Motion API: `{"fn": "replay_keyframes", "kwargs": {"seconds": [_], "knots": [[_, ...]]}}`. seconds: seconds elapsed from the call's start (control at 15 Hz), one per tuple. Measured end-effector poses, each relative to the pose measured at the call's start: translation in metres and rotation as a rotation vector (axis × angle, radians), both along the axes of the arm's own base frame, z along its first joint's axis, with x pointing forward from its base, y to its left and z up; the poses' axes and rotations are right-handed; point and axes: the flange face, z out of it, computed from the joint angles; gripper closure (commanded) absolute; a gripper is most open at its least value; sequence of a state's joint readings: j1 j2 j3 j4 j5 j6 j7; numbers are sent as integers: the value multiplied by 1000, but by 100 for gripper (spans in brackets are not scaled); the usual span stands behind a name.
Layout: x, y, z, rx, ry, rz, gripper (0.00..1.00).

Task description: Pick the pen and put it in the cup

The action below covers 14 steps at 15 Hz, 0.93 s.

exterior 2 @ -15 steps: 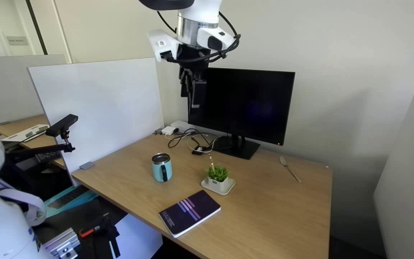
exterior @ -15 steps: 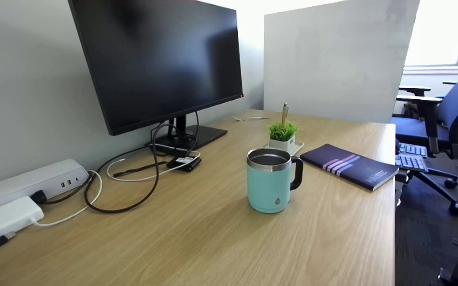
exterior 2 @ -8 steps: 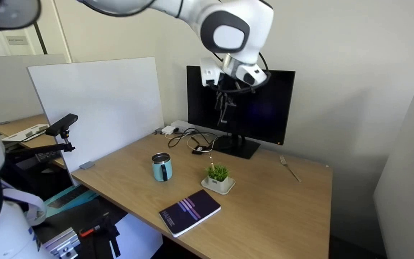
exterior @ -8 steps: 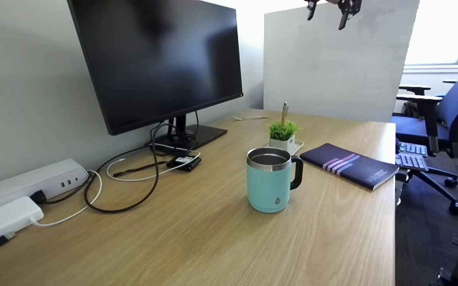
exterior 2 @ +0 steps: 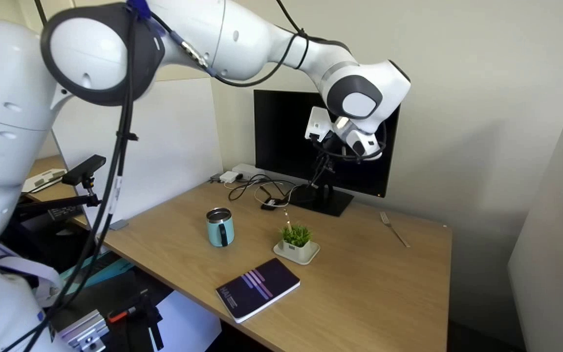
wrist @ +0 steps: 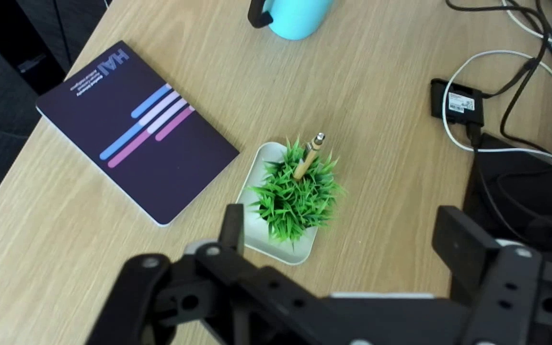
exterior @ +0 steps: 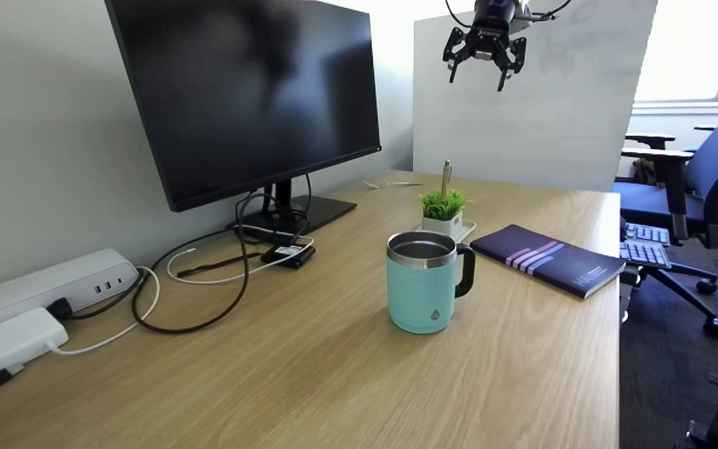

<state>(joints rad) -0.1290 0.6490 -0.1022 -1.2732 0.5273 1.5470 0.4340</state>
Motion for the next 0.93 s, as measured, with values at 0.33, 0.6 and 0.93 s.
{"fn": "replay_keyframes", "kwargs": {"seconds": [0.33, 0.6, 0.93], "knots": [[6, 5, -55, 80, 197, -16, 0], [7, 16, -75, 99, 293, -5, 0], [9, 43, -83, 119, 317, 38, 0]]}}
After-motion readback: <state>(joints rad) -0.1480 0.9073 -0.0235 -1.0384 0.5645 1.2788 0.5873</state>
